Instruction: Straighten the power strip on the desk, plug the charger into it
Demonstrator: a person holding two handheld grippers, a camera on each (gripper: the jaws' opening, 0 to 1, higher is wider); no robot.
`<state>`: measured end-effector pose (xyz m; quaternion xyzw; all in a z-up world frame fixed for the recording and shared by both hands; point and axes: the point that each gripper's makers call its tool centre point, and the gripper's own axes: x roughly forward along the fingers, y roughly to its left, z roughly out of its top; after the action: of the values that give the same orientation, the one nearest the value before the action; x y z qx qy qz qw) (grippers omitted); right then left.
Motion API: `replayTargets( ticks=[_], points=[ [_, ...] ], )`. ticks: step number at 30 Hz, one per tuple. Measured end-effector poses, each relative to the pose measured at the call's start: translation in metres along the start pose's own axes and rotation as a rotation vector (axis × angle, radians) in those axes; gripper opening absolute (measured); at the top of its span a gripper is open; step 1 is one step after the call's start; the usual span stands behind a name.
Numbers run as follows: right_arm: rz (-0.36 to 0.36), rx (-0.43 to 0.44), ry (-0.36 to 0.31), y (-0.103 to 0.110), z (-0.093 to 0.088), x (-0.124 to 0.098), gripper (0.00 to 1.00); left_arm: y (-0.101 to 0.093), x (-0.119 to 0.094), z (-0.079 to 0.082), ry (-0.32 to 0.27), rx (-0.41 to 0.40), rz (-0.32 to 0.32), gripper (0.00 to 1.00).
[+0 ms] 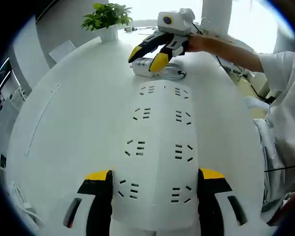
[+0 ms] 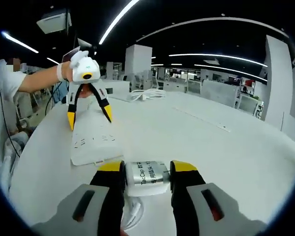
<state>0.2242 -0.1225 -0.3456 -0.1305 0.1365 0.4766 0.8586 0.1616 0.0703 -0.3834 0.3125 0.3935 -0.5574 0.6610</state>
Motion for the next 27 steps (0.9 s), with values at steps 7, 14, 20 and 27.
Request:
replayTargets(
  ticks=[7,14,20,27],
  points=[
    [0.157,-0.046,0.021,0.020,-0.002,-0.008,0.35,0.000,0.000,0.000,-0.006,0.000,0.001,0.70],
    [0.293,-0.147,0.023,0.035,-0.001,-0.012,0.35,0.000,0.000,0.000,0.000,-0.004,0.001,0.70],
    [0.242,-0.093,-0.034,0.031,0.011,-0.011,0.36,-0.001,0.000,0.000,0.003,-0.008,0.003,0.70],
    [-0.082,0.042,-0.261,0.019,0.073,-0.048,0.46,-0.001,0.000,0.001,-0.003,-0.012,0.006,0.70]
  ],
)
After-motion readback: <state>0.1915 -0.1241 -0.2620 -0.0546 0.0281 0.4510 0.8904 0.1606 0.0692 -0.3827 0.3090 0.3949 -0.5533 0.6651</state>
